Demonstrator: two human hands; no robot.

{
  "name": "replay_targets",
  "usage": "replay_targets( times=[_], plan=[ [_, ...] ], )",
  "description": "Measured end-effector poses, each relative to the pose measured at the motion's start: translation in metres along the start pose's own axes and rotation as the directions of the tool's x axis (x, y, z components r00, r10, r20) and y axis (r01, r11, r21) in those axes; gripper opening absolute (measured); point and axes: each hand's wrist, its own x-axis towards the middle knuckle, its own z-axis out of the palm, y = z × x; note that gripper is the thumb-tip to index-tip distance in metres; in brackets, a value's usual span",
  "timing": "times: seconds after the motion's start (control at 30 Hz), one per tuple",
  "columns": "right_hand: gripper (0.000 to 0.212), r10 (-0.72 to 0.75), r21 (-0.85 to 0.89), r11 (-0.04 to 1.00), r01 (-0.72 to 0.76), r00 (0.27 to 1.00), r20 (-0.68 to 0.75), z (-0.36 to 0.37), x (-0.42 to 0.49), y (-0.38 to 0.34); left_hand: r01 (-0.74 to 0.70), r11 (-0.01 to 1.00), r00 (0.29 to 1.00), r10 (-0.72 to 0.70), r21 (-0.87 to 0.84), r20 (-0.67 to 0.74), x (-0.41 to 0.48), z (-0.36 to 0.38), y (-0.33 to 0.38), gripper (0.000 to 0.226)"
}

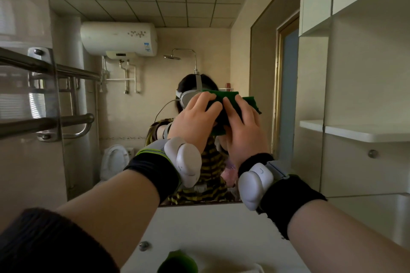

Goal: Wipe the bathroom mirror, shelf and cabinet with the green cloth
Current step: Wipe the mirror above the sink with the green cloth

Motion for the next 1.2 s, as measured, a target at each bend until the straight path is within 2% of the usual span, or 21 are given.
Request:
replay_targets(
  times=[0.33, 0.53, 0.73, 1.2],
  plan=[
    [0.065, 0.006, -0.024, 1.0, -0.003, 0.989, 0.148, 0.003, -0.012, -0.01, -0.051, 0.998, 0.998, 0.05, 0.034, 0.037, -0.017, -0.003, -0.011, 0.038],
    [0.068, -0.027, -0.09, 0.995, 0.047, 0.977, 0.211, -0.006, 0.001, -0.009, -0.069, 0.995, 0.997, 0.066, 0.065, 0.05, -0.01, -0.006, -0.017, 0.029],
    [0.068, -0.088, -0.11, 0.988, 0.111, 0.977, 0.192, -0.01, 0.031, -0.021, -0.009, 0.999, 1.0, 0.009, 0.042, -0.004, 0.004, -0.019, -0.031, 0.028],
    [0.066, -0.066, -0.087, 0.993, 0.076, 0.991, 0.117, 0.002, 0.022, -0.029, 0.071, 0.997, 0.997, -0.07, 0.029, -0.041, -0.007, -0.015, -0.03, 0.029]
  ],
)
